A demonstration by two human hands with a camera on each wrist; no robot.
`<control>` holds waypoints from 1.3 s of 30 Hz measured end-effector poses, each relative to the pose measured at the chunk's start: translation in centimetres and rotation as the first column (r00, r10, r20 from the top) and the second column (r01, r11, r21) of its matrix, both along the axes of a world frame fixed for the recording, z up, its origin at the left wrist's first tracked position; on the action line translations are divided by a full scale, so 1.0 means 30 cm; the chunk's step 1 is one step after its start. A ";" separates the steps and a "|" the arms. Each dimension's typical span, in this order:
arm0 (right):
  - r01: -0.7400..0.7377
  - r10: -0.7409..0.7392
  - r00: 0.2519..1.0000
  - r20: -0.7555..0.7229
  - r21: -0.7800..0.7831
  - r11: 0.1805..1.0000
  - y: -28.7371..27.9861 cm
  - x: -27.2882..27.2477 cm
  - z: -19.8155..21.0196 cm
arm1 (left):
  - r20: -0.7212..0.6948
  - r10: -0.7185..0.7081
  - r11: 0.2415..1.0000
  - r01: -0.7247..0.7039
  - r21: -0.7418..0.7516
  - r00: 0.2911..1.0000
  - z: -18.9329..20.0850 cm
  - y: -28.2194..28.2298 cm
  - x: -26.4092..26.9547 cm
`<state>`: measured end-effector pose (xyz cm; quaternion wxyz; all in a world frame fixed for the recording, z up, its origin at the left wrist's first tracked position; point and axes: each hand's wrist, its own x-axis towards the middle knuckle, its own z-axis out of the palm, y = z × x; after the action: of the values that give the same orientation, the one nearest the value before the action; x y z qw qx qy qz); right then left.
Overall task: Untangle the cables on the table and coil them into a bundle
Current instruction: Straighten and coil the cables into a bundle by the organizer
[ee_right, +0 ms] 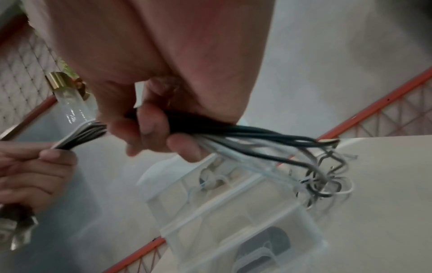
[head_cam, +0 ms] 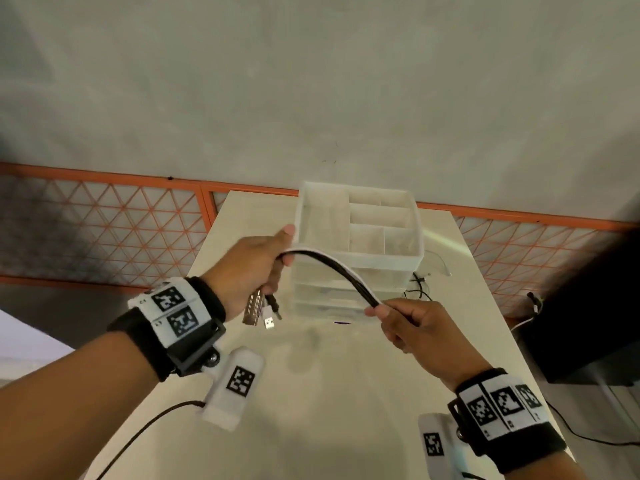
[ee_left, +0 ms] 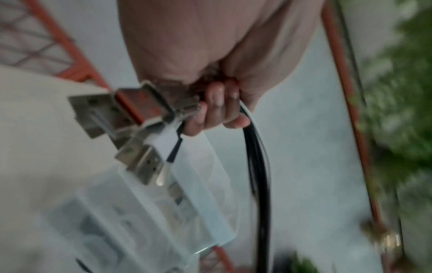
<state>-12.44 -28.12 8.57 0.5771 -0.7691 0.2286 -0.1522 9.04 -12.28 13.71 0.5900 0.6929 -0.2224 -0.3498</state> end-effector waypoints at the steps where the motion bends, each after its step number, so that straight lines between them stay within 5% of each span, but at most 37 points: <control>1: 0.037 -0.038 0.999 0.031 0.055 0.998 0.001 -0.007 0.007 | -0.073 0.072 0.995 -0.077 -0.057 0.995 0.004 -0.002 0.005; 6: 0.156 -0.197 0.939 0.284 0.159 0.975 0.084 0.044 0.050 | -0.170 0.121 0.984 -0.141 -0.109 0.978 -0.021 -0.035 -0.079; 11: 0.131 -0.074 0.920 0.384 -0.126 0.983 0.212 0.122 0.069 | 0.167 -0.189 0.975 0.205 -0.088 0.968 0.015 -0.055 -0.202; 15: 0.120 -0.021 0.934 0.356 -0.259 0.958 0.269 0.148 0.043 | 0.052 -0.067 0.995 0.070 -0.073 0.996 -0.004 -0.052 -0.240; 20: 0.003 0.054 0.964 0.260 -0.211 0.977 0.265 0.132 0.080 | -0.136 -0.019 0.999 0.013 -0.050 0.991 -0.010 -0.027 -0.190; 24: 0.249 -0.160 0.947 0.277 -0.325 0.912 0.200 0.135 0.157 | -0.001 -0.116 0.993 0.116 -0.014 0.993 0.014 -0.013 -0.172; 27: 0.192 -0.051 0.959 0.279 -0.508 0.840 0.186 0.157 0.217 | 0.016 -0.225 0.974 0.225 0.000 0.974 0.036 -0.004 -0.177; 31: 0.205 -0.027 0.951 0.307 -0.565 0.799 0.182 0.162 0.270 | 0.019 -0.323 0.946 0.323 -0.018 0.946 0.059 0.003 -0.177; 35: 0.009 0.194 0.950 0.244 -0.643 0.766 0.180 0.172 0.309 | 0.080 -0.426 0.904 0.422 0.066 0.901 0.070 0.014 -0.183; 39: 0.139 0.017 0.963 0.268 -0.552 0.822 0.173 0.174 0.288 | 0.174 -0.438 0.899 0.426 0.105 0.882 0.059 0.016 -0.187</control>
<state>-7.23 -22.92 17.22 0.3429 -0.8707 0.1199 -0.3316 3.42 -11.79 15.48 0.4505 0.6748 -0.4164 -0.4102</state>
